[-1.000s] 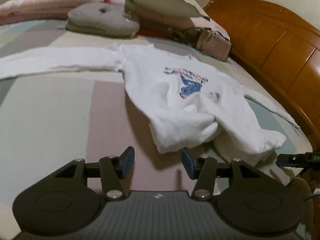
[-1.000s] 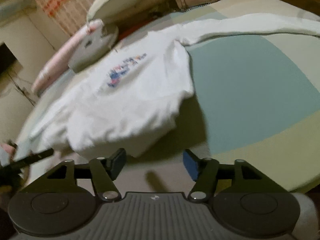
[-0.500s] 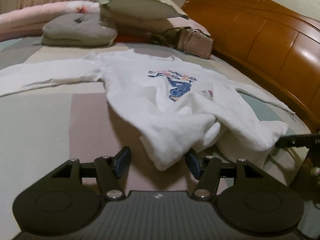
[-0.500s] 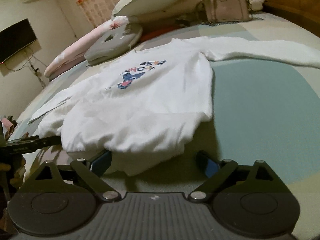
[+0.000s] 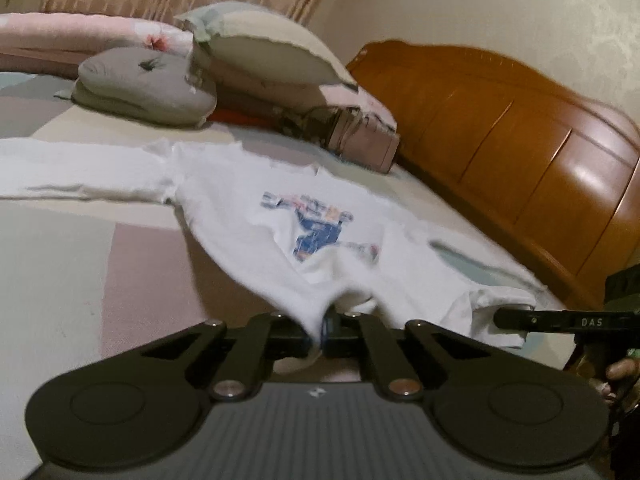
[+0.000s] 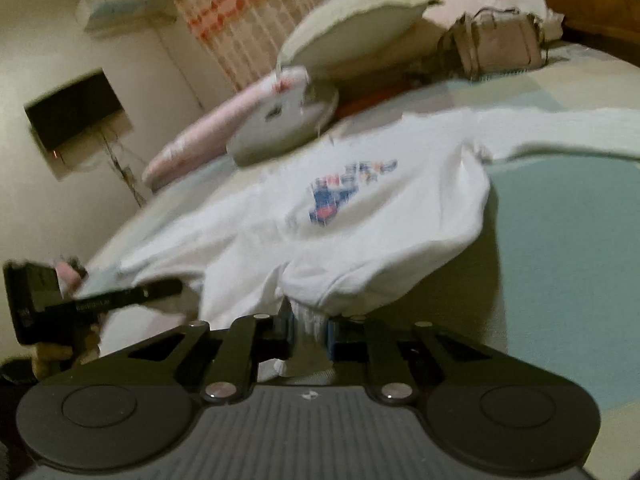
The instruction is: Fold clothes
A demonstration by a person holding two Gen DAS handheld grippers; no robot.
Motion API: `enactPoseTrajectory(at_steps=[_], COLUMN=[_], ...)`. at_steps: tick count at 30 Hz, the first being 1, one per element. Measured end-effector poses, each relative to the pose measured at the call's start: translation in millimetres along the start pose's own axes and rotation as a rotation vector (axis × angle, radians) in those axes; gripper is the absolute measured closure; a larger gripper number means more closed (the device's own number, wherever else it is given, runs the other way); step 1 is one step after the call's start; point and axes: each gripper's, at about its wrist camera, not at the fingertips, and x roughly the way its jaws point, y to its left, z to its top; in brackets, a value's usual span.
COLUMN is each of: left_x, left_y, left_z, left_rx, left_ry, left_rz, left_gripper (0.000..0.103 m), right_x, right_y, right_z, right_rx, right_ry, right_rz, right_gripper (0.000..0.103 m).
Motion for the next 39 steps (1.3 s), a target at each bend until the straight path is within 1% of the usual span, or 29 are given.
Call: enactPoseTrajectory(at_steps=[6,7,10,11,12,13,15,16,17,18,20,21,22,23,24,25,26,28,29,31,34,36,38,39], left_x=[-31,-36,-46,-46,-44,-43,-39,-37,-35,-35,-40,-42,-45,-48,-50,-51,-53,-56,-56,-55,-51,-45,-39,-35], left_y=[-6,-6,-9,-8,-6,-4,0,2,4,6,9,9,8,7,4,1,-1,-4,-3,3,13,14,13,11], left_z=[25,29,33,32,30,28,20,15,11,7,2,2,2,3,3,3,2,-2,-5,-14,-29,-34,-38,-37], left_rx=[-0.064,-0.066,-0.017,-0.012,-0.014,-0.014,-0.008,-0.005,-0.001,0.007,0.013,0.012,0.019,0.028,0.041,0.047,0.046,0.038,0.018,-0.035,-0.120,-0.128,-0.123,-0.112], left_ry=[-0.050,-0.051,-0.040,-0.018,0.023,0.061,0.124,0.156,0.185,0.203,0.214,0.215,0.211,0.207,0.206,0.205,0.204,0.204,0.212,0.235,0.261,0.256,0.258,0.264], left_rz=[-0.042,-0.035,0.021,0.040,0.062,0.087,0.146,0.180,0.213,0.242,0.270,0.274,0.276,0.277,0.281,0.288,0.289,0.292,0.292,0.282,0.231,0.200,0.179,0.164], left_gripper=[0.102,0.102,0.102,0.101,0.101,0.100,0.099,0.097,0.097,0.097,0.095,0.094,0.092,0.087,0.084,0.078,0.069,0.058,0.056,0.056,0.056,0.056,0.060,0.067], right_x=[-34,-37,-42,-44,-46,-47,-44,-42,-40,-38,-39,-39,-41,-43,-46,-48,-49,-49,-48,-46,-42,-36,-30,-28], right_y=[-1,-3,-7,-8,-10,-11,-13,-13,-14,-15,-19,-21,-23,-25,-25,-25,-25,-26,-27,-31,-38,-42,-44,-44], right_z=[23,25,29,30,31,32,26,22,17,12,6,3,1,0,-1,-1,-1,-3,-5,-9,-15,-18,-22,-23], right_rx=[0.073,0.077,0.076,0.076,0.076,0.075,0.060,0.051,0.045,0.040,0.051,0.059,0.067,0.077,0.090,0.103,0.112,0.122,0.129,0.152,0.190,0.209,0.229,0.231], right_ry=[-0.090,-0.088,-0.056,-0.045,-0.035,-0.024,0.046,0.087,0.123,0.155,0.185,0.195,0.196,0.189,0.181,0.173,0.167,0.159,0.158,0.161,0.166,0.162,0.169,0.175], right_rz=[0.049,0.037,-0.031,-0.053,-0.076,-0.098,-0.161,-0.194,-0.217,-0.234,-0.266,-0.282,-0.295,-0.300,-0.303,-0.305,-0.307,-0.305,-0.299,-0.285,-0.264,-0.238,-0.221,-0.215], right_gripper=[0.087,0.087,0.087,0.087,0.086,0.083,0.078,0.078,0.077,0.076,0.068,0.065,0.065,0.064,0.061,0.057,0.057,0.056,0.056,0.054,0.054,0.054,0.054,0.060])
